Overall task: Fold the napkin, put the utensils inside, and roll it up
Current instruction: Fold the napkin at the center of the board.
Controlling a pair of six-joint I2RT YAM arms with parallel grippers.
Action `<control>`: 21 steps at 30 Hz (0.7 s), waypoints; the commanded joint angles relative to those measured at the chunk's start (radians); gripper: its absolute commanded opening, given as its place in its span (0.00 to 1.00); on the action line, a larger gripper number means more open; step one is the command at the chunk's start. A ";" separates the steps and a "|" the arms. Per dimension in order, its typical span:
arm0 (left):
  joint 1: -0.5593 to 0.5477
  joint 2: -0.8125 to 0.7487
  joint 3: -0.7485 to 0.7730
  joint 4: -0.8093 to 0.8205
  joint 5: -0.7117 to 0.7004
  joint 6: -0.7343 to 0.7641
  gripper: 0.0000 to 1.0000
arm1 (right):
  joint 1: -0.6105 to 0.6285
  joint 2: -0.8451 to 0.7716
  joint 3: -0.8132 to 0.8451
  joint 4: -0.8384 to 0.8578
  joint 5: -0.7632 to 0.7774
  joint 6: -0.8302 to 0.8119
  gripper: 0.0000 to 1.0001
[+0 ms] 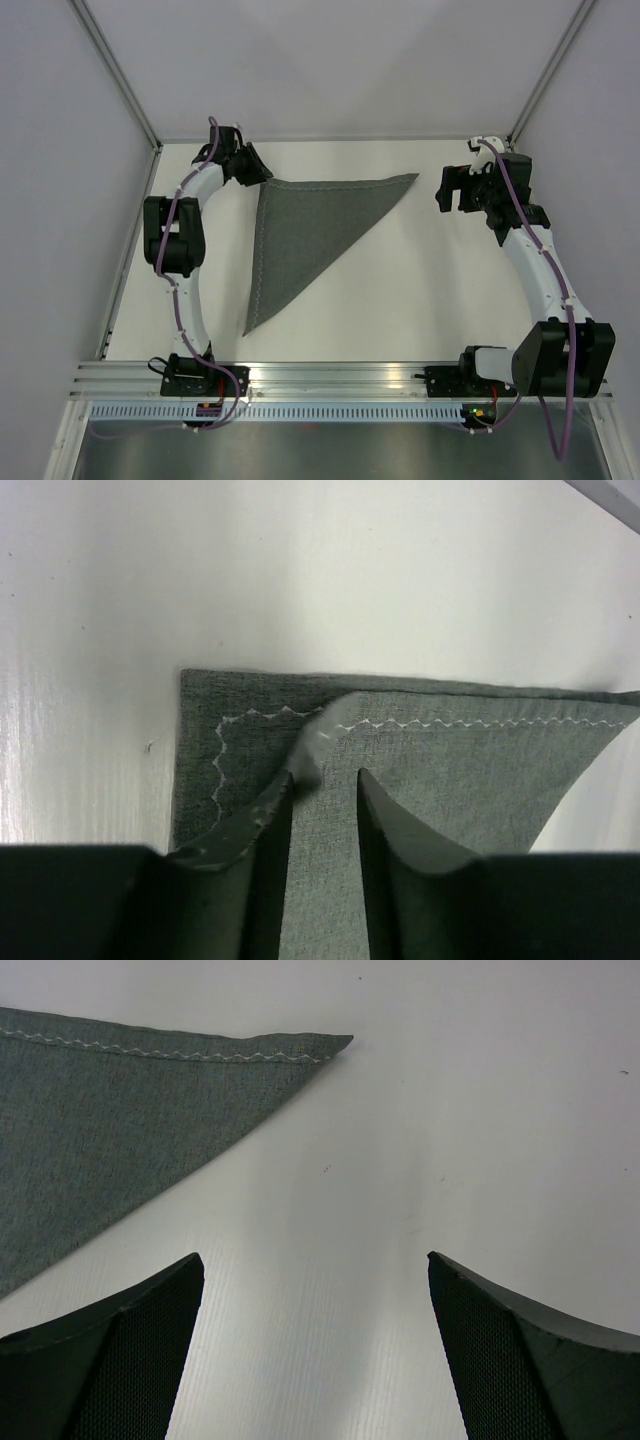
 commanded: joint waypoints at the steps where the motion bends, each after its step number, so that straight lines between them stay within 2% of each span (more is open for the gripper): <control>1: 0.010 0.022 0.059 -0.002 -0.037 -0.012 0.39 | 0.000 0.011 0.031 -0.014 -0.010 -0.004 0.98; 3: 0.016 0.015 0.058 0.016 -0.069 -0.002 0.50 | 0.000 0.012 0.032 -0.016 -0.014 -0.006 0.98; 7: 0.021 -0.048 0.018 0.023 -0.148 0.028 0.55 | 0.000 0.008 0.034 -0.022 -0.028 -0.009 0.98; 15: 0.070 -0.273 -0.169 -0.071 -0.437 0.130 0.59 | 0.000 -0.005 0.028 -0.035 -0.096 -0.009 0.98; 21: 0.182 -0.298 -0.264 -0.135 -0.499 0.172 0.59 | 0.000 -0.024 0.025 -0.045 -0.142 -0.009 0.98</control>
